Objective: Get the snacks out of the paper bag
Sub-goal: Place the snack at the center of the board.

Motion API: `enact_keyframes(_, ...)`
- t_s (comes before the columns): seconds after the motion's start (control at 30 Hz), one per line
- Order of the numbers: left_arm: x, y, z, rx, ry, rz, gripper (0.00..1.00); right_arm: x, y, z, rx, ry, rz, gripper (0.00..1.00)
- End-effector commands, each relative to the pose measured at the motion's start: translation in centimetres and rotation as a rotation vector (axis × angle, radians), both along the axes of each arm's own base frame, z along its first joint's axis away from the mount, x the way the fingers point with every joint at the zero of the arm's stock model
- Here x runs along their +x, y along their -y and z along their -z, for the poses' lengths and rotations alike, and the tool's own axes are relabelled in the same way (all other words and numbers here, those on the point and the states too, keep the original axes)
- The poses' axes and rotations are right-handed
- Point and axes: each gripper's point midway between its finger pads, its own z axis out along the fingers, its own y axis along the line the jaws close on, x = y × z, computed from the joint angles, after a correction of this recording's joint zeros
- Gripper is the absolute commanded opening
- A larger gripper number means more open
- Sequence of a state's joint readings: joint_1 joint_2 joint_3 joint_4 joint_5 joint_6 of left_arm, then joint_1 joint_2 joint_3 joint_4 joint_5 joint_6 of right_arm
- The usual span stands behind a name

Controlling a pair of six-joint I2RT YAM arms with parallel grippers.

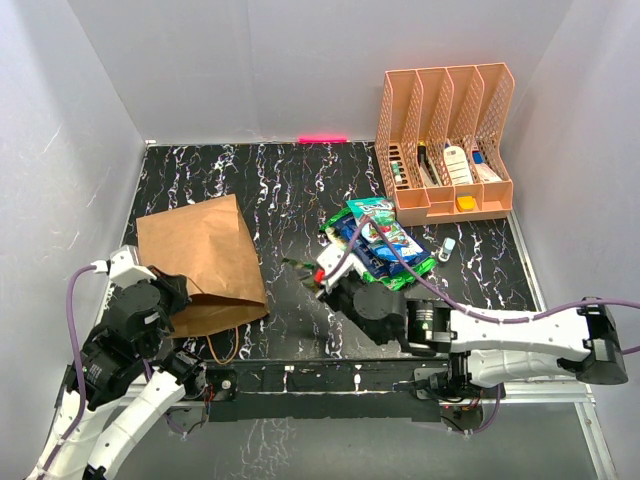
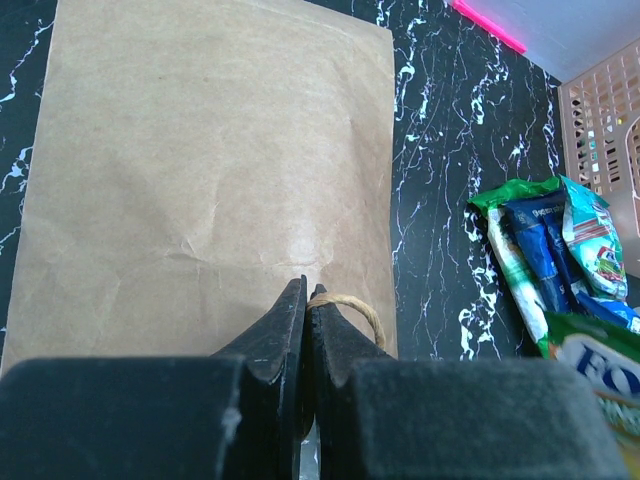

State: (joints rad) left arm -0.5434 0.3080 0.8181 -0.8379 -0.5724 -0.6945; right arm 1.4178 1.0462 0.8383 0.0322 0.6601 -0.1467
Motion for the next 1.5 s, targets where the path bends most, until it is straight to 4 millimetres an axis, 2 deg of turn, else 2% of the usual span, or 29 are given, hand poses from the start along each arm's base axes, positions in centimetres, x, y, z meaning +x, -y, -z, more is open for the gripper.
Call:
enact_keyframes(0.0, 0.0, -0.5, -0.2, -0.003, 0.015, -0.031, 0.00, 4.4, 3.8, 3.8, -0.073, -0.081, 0.268, 0.07)
enact_keyframes(0.07, -0.1, -0.6, -0.2, -0.007, 0.020, -0.033, 0.00, 5.4, 5.3, 6.0, -0.137, -0.112, 0.339, 0.07)
enact_keyframes(0.17, -0.2, -0.7, -0.2, -0.011, 0.024, -0.037, 0.00, 6.1, 7.1, 8.1, -0.189, -0.152, 0.404, 0.07)
enact_keyframes(0.27, -0.2, -0.7, -0.1, -0.012, 0.024, -0.039, 0.00, 6.1, 7.5, 9.9, -0.237, -0.198, 0.391, 0.07)
enact_keyframes(0.47, 0.1, -0.4, 0.0, 0.000, 0.009, -0.029, 0.00, 7.2, 4.9, 12.3, -0.314, -0.210, 0.375, 0.07)
enact_keyframes(0.67, 0.0, -0.5, 0.0, -0.002, 0.010, -0.035, 0.00, 10.6, 1.3, 17.0, -0.427, -0.227, 0.443, 0.07)
enact_keyframes(0.8, -0.1, -0.6, 0.0, -0.009, 0.020, -0.037, 0.00, 12.7, -1.3, 19.4, -0.481, -0.222, 0.459, 0.07)
enact_keyframes(0.97, -0.1, -0.7, -0.1, -0.011, 0.023, -0.040, 0.00, 14.0, -3.9, 20.6, -0.482, -0.192, 0.375, 0.07)
enact_keyframes(1.1, -0.1, -0.7, 0.0, -0.010, 0.020, -0.040, 0.00, 14.5, -4.6, 21.4, -0.496, -0.184, 0.296, 0.07)
enact_keyframes(1.23, 0.0, -0.6, 0.0, -0.008, 0.016, -0.036, 0.00, 13.6, -4.8, 20.8, -0.501, -0.149, 0.195, 0.07)
enact_keyframes(1.33, 0.0, -0.5, 0.1, -0.005, 0.013, -0.034, 0.00, 11.7, -5.6, 20.6, -0.504, -0.132, 0.022, 0.07)
enact_keyframes(1.47, 0.1, -0.4, 0.1, -0.002, 0.008, -0.029, 0.00, 10.8, -3.9, 20.0, -0.516, -0.060, -0.033, 0.07)
